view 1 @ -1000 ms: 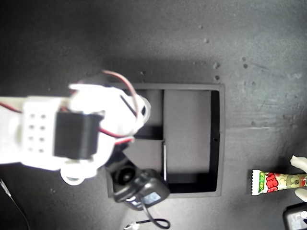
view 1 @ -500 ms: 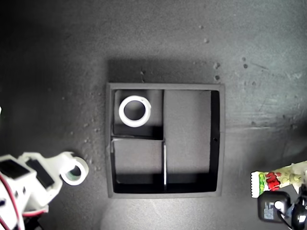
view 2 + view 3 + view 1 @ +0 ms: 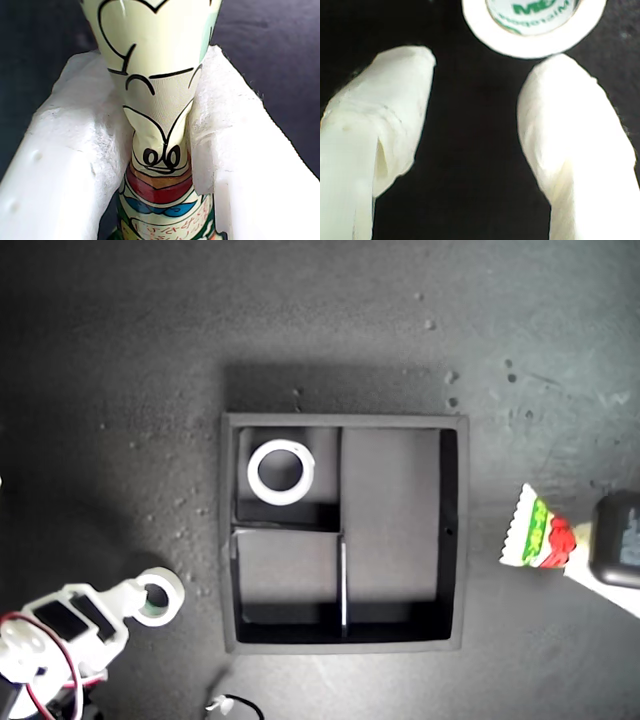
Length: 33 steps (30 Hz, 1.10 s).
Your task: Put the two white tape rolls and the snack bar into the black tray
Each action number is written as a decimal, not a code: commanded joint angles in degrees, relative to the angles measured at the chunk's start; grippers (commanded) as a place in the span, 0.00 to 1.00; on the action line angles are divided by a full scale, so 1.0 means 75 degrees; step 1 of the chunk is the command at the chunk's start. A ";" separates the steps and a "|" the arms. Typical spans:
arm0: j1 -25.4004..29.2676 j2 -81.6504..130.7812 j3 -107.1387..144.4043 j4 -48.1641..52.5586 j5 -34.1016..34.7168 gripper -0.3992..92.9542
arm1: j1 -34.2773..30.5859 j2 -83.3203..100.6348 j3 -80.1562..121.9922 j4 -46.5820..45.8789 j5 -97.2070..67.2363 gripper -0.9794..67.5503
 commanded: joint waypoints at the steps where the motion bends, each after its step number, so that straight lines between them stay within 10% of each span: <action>1: 0.0035 0.0188 0.0082 -0.0199 0.0211 0.14 | 0.0691 0.0105 -0.0480 -0.0129 -0.3656 0.01; 12: 0.0082 -0.0211 0.0141 -0.1219 0.0668 0.14 | 0.0738 -0.3176 -0.5531 0.0258 -1.1344 0.01; 33: 0.0188 -0.1395 0.1453 -0.3105 -0.0363 0.05 | 0.0516 -0.7301 -0.8449 0.0762 -1.2727 0.01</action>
